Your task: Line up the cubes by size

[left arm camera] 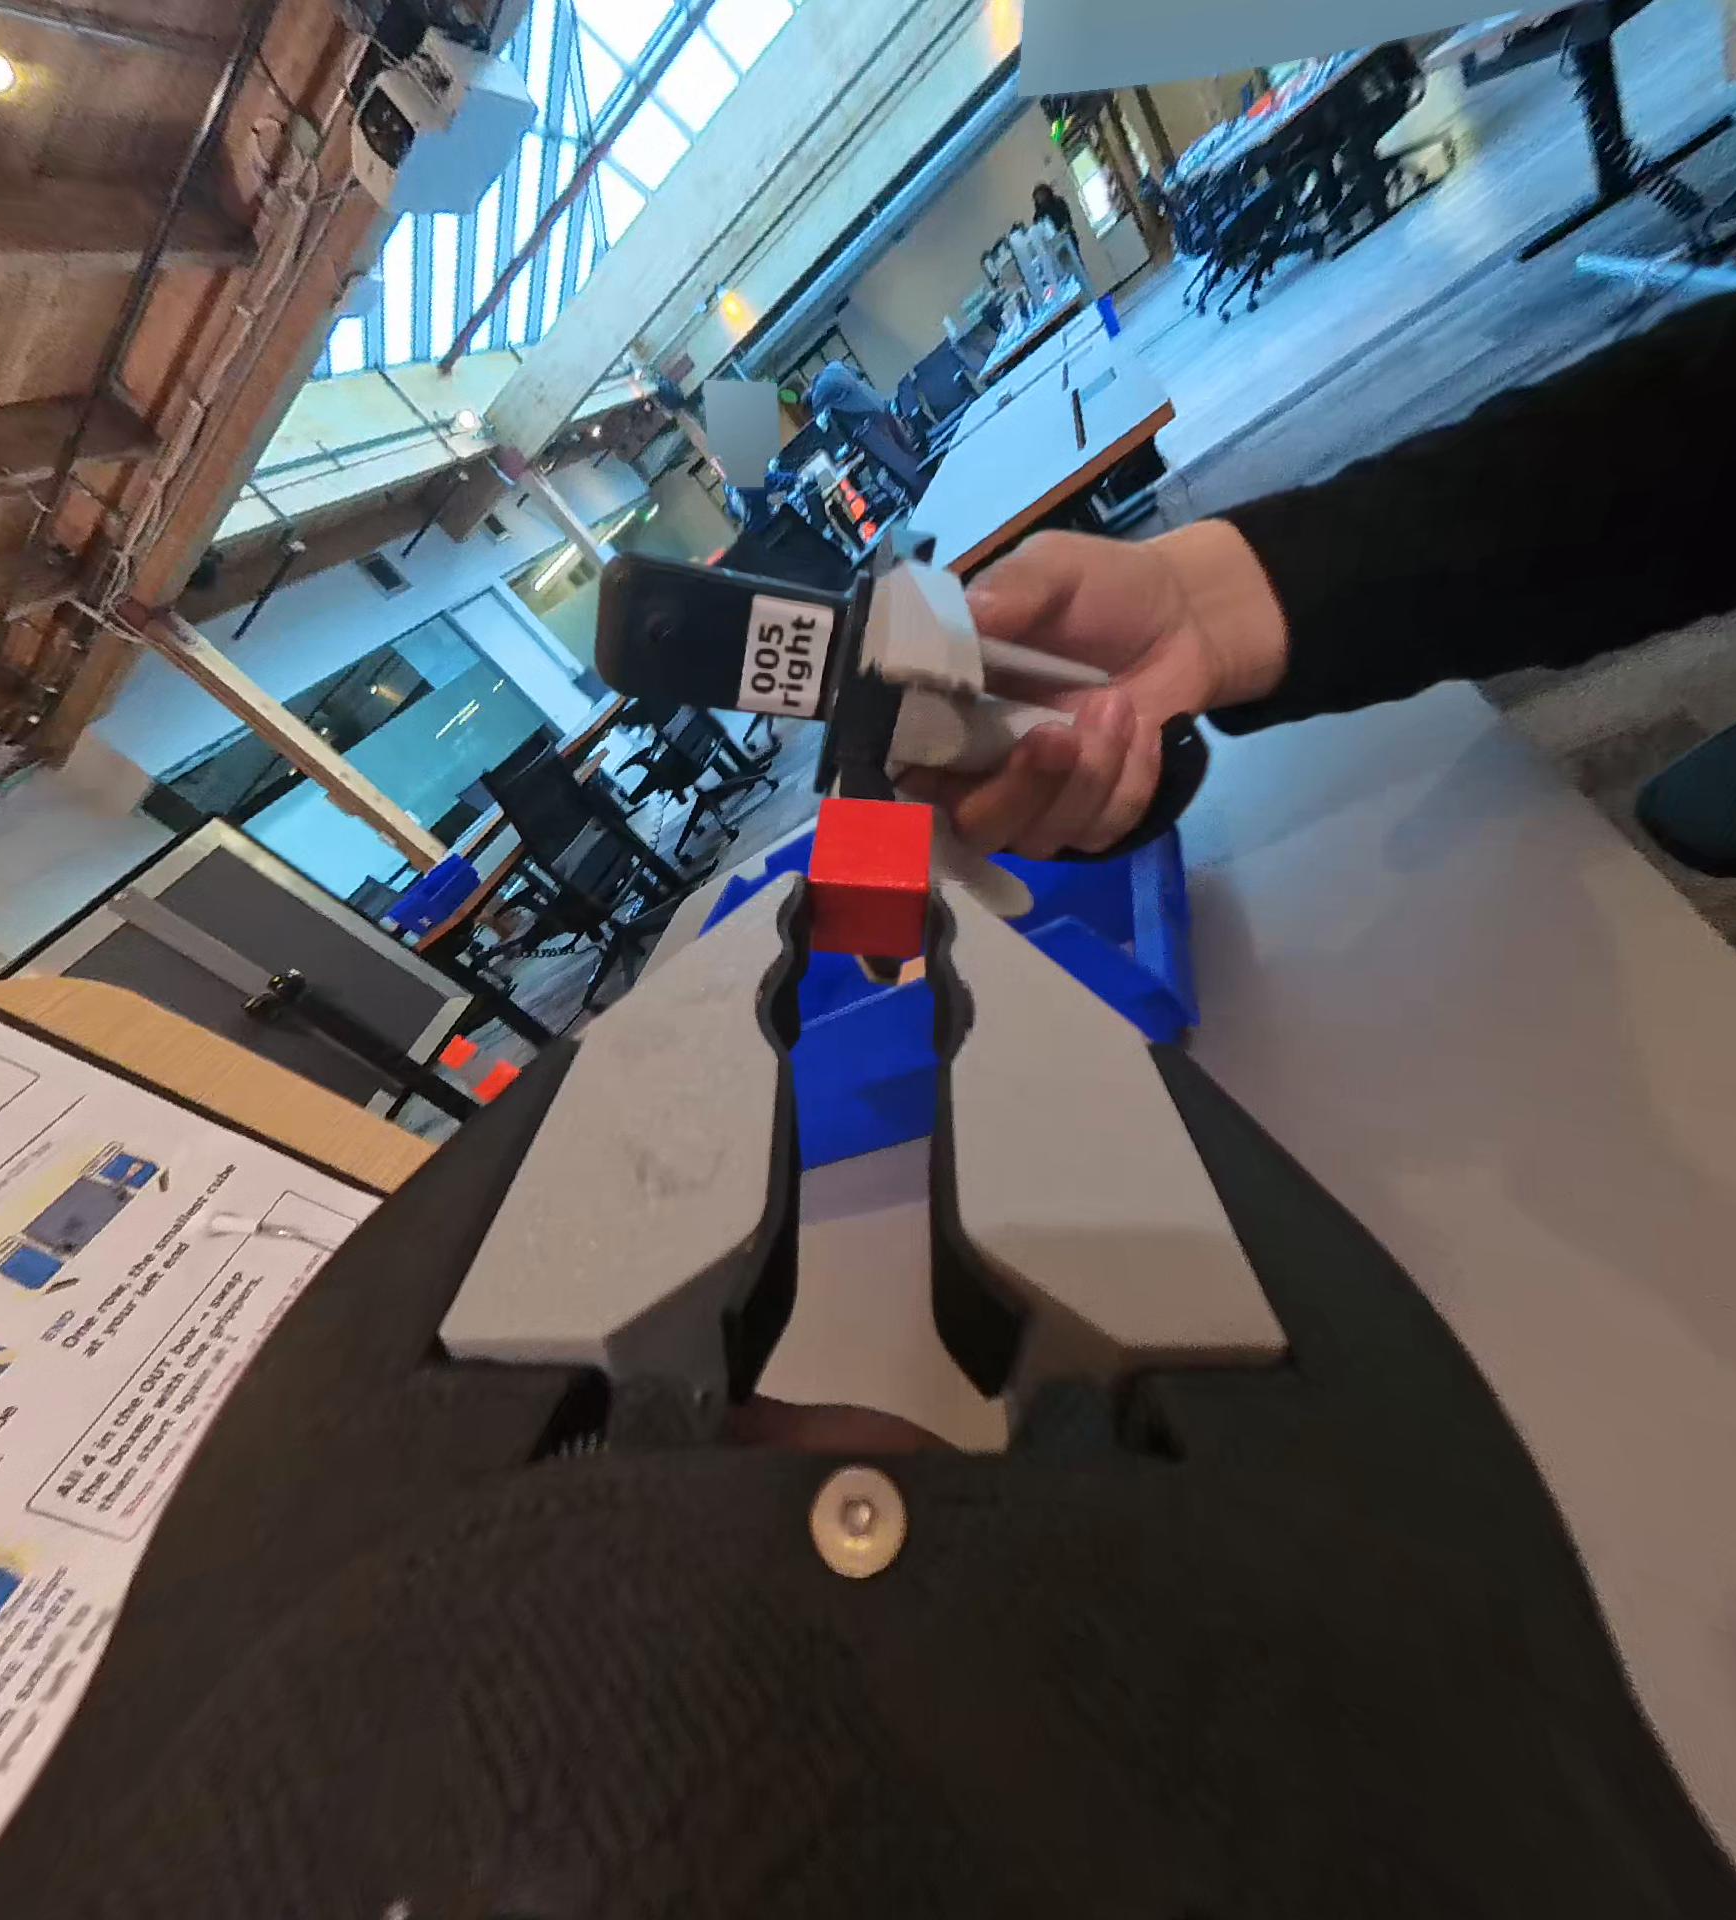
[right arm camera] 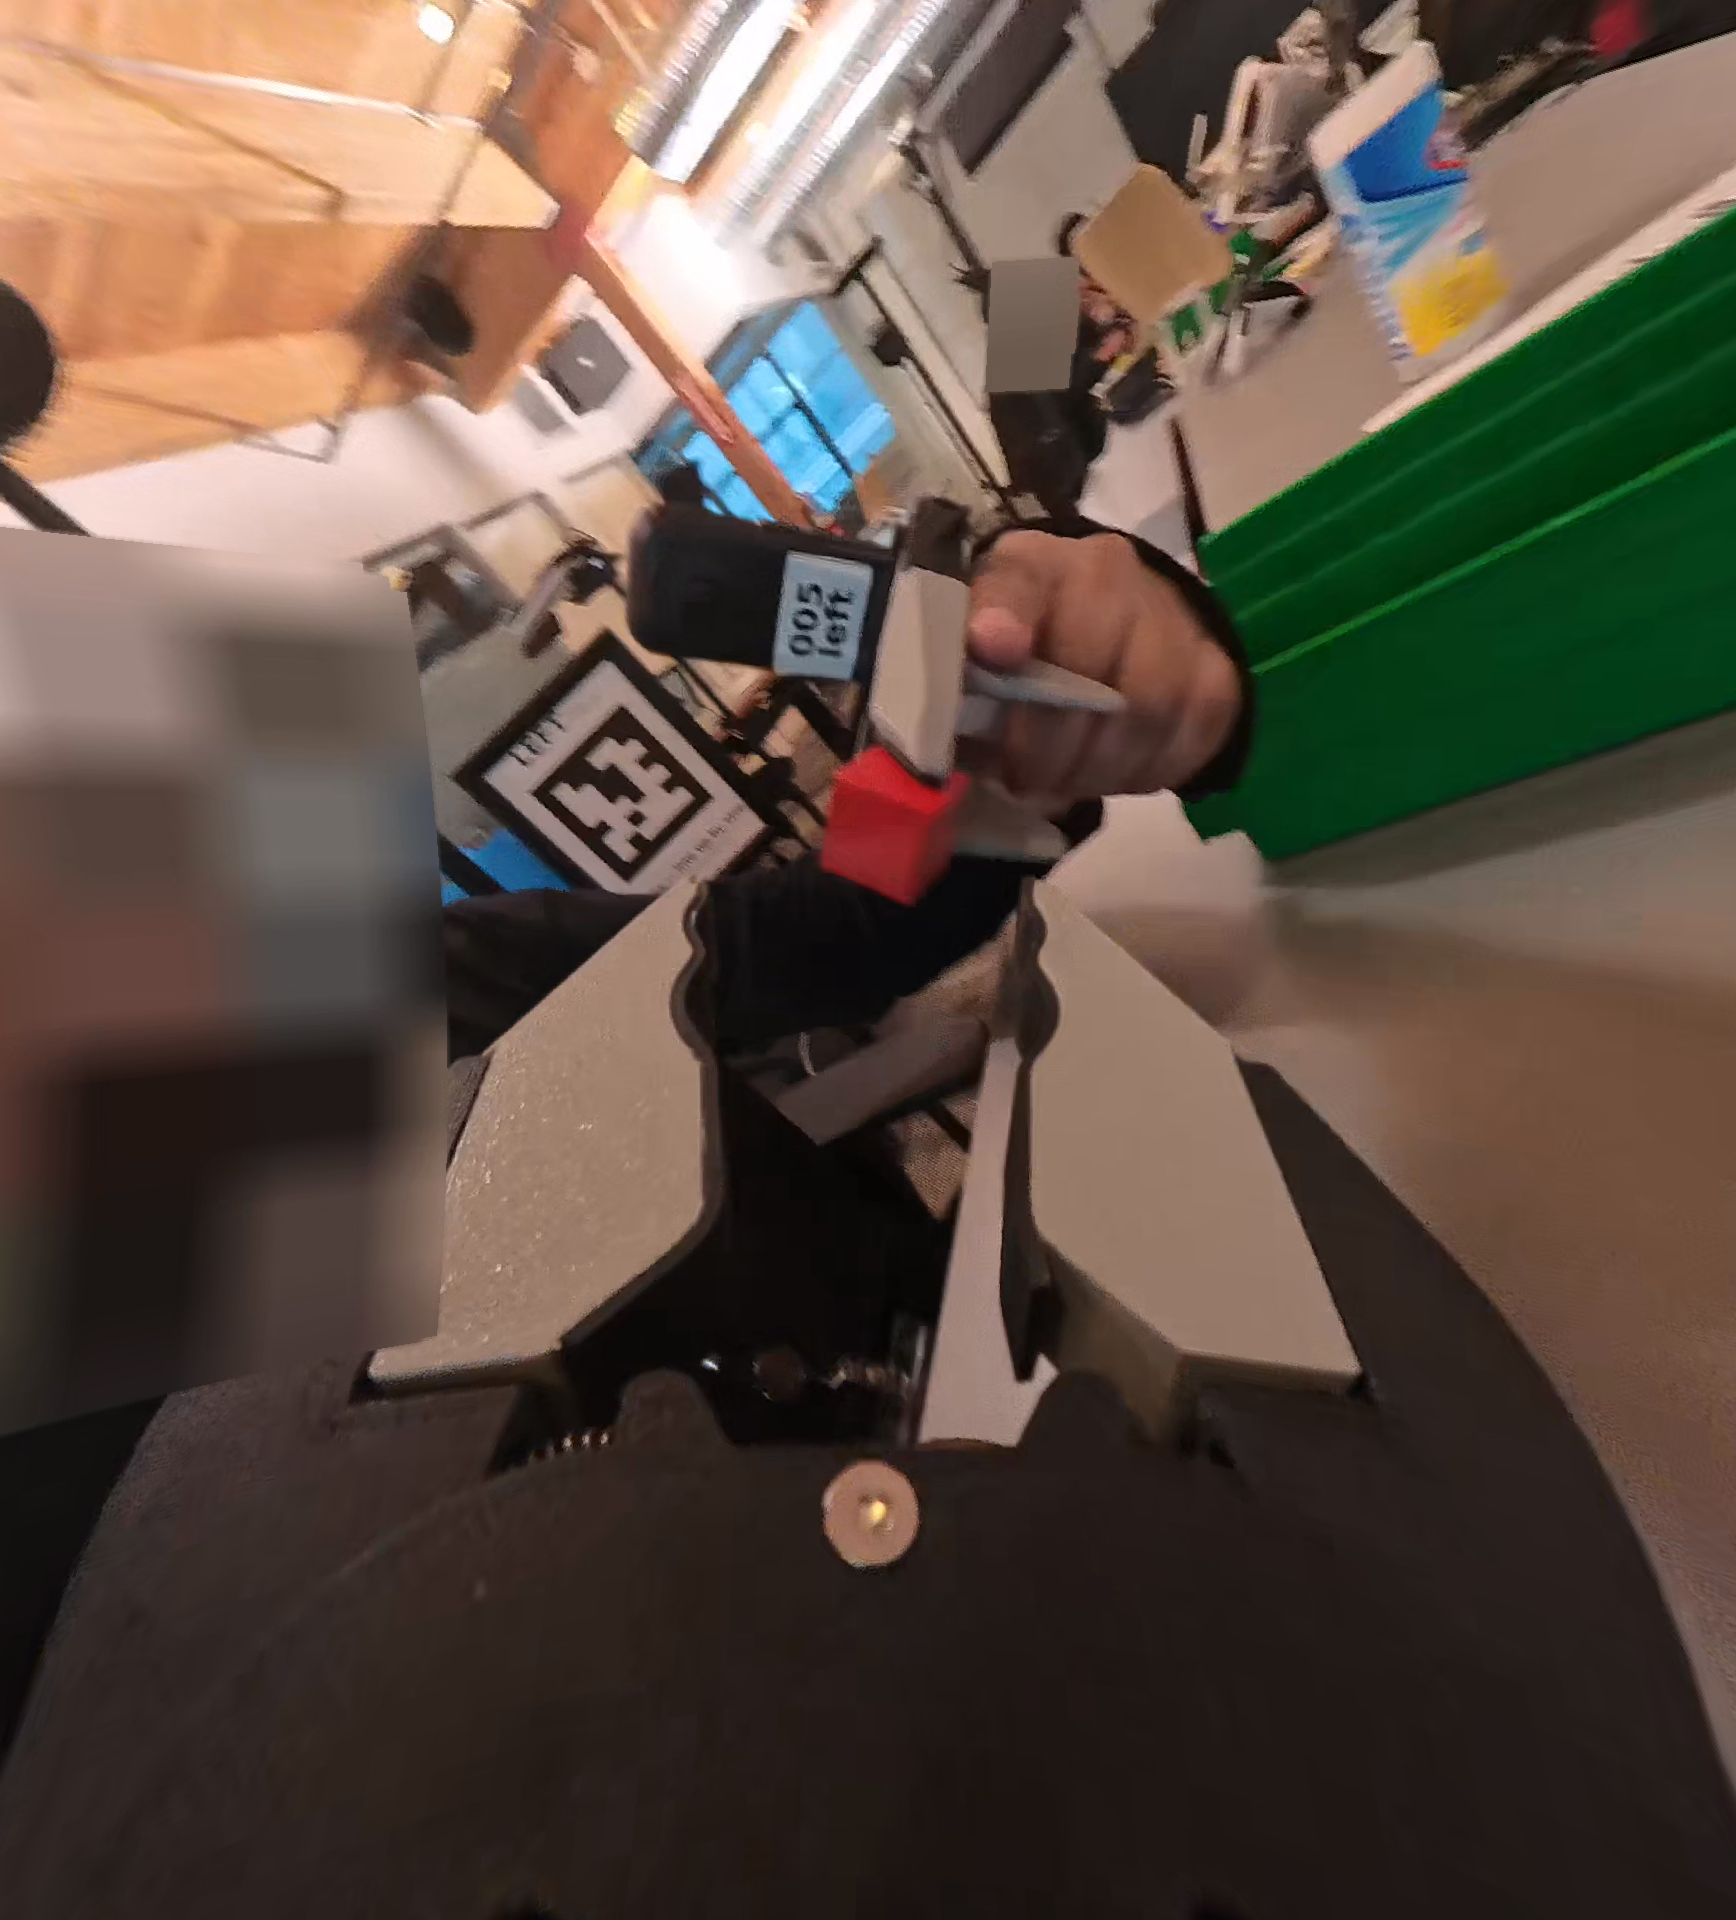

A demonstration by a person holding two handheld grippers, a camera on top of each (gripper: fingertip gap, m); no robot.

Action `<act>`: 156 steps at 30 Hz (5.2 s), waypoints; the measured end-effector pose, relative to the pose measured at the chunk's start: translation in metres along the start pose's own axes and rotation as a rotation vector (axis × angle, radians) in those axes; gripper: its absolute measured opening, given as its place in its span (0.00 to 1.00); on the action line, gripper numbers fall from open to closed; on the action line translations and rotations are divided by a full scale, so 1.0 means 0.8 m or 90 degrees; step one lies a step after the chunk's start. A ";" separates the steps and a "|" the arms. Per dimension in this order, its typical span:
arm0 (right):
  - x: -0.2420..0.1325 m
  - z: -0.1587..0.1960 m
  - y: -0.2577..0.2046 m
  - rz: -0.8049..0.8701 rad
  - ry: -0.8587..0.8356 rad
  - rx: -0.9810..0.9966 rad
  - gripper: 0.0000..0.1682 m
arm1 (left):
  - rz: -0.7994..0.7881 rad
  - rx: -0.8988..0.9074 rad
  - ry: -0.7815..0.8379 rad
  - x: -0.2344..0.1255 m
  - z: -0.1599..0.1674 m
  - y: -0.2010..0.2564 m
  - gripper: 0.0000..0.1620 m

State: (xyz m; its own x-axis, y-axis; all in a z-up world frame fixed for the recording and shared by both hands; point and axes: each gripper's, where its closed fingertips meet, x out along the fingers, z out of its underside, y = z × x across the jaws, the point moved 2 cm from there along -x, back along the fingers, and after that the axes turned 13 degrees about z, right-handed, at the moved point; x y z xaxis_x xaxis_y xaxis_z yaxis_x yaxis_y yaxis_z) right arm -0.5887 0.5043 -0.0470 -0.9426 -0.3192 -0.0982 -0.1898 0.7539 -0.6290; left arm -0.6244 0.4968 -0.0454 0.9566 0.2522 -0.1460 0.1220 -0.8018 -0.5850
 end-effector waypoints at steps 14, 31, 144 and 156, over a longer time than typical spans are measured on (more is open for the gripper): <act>0.015 -0.001 0.047 0.248 -0.012 -0.094 0.12 | -0.035 0.036 -0.223 0.014 0.048 -0.004 0.12; -0.298 0.071 0.208 0.730 -0.658 -0.420 0.12 | -0.103 -0.294 -0.567 -0.213 0.131 0.074 0.40; -0.184 0.233 0.099 0.809 -0.696 -0.361 0.14 | -0.121 -0.326 -0.763 -0.236 0.214 0.112 0.19; -0.312 0.234 0.103 0.904 -0.686 -0.370 0.20 | -0.166 -0.359 -0.806 -0.351 0.216 0.137 0.20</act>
State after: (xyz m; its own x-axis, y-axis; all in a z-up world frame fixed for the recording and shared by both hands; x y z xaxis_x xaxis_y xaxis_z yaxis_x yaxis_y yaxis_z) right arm -0.3179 0.5386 -0.2187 0.0507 0.6355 -0.7705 0.2018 0.7490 0.6311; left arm -0.9256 0.4313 -0.2065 0.0444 0.4931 -0.8688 0.6328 -0.6868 -0.3575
